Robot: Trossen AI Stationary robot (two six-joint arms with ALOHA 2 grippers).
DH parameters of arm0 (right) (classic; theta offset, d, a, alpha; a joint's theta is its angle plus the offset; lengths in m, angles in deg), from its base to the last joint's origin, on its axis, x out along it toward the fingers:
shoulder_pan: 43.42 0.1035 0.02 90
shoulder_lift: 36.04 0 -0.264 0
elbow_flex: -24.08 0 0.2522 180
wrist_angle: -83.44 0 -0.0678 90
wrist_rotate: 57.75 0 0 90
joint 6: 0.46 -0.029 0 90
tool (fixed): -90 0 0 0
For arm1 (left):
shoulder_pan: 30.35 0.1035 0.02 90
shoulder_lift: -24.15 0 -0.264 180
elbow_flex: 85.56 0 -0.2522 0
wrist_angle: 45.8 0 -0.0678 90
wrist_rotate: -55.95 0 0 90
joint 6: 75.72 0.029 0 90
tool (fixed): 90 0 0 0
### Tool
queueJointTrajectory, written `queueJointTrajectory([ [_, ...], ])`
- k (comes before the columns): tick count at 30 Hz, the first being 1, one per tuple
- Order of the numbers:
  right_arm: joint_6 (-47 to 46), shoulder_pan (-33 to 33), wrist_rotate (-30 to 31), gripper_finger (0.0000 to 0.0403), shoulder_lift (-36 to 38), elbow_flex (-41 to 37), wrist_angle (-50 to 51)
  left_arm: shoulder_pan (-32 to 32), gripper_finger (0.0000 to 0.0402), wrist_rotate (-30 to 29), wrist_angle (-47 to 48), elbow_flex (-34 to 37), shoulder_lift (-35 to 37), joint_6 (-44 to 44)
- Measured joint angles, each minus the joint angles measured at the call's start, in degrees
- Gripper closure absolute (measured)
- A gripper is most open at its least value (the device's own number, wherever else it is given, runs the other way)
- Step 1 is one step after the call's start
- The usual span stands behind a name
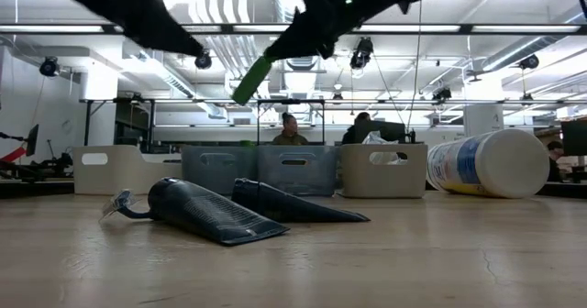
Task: Pick & Place Travel size toiletries
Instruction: Put the shampoo into the left black bin
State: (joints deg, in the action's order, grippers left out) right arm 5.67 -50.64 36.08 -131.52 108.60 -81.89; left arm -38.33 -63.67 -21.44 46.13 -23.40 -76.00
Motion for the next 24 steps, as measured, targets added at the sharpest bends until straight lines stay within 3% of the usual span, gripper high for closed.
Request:
queueJointTrajectory([
  [9, 5.68, -3.02, -0.04, 0.0312, -8.53, 14.86, 16.5, -0.11, 0.017, 1.87, -10.86, 10.85, 4.25, -2.34],
  [17, 12.14, -4.43, -0.01, 0.0317, -19.24, 26.74, 24.58, -0.13, 0.017, 3.92, -11.62, 12.48, 5.04, -5.56],
  [24, 15.05, -4.97, 0.23, 0.0314, -23.32, 33.02, 30.19, -0.24, 0.017, 6.27, -12.17, 11.97, 5.18, -7.37],
])
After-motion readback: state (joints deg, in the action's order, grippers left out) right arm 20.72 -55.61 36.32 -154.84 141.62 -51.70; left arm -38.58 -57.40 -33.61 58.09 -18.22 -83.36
